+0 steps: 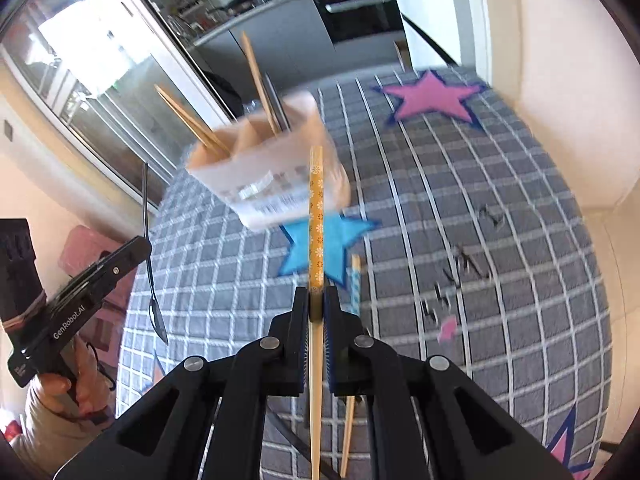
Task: Organize utensils
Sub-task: 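Lift the chopstick and spoon with both tools and lower them into the holder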
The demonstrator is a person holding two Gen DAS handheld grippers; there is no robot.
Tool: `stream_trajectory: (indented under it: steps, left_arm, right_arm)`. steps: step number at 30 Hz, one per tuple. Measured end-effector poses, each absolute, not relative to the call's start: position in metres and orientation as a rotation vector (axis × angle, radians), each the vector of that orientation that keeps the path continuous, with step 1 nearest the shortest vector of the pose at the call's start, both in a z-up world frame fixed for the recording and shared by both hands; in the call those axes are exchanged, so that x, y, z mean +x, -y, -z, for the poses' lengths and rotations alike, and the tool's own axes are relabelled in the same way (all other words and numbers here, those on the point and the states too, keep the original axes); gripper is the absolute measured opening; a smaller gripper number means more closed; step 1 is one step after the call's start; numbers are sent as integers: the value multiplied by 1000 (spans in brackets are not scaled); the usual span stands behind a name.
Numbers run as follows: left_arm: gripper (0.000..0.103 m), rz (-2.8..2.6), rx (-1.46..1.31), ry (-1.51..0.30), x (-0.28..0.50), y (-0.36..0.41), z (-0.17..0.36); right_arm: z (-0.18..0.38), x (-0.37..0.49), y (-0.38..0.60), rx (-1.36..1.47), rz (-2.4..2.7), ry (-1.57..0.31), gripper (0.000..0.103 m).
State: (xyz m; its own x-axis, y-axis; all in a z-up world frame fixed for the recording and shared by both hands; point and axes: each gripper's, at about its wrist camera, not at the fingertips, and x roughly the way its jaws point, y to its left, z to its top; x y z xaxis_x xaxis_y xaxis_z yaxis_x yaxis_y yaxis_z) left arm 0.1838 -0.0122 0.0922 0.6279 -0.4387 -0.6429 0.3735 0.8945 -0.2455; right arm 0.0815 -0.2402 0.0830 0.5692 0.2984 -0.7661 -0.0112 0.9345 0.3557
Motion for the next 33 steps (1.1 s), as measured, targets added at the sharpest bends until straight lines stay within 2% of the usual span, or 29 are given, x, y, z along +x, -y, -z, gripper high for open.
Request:
stream_trajectory:
  steps: [17,33]
  left_arm:
    - [43,439,-148,-564,284,27,-158]
    - [43,374,-148,-484,335,47,-118]
  right_arm:
    - [-179,199,221,289,-245,-704,8]
    - [-170,267,204,174,-180,-493,8]
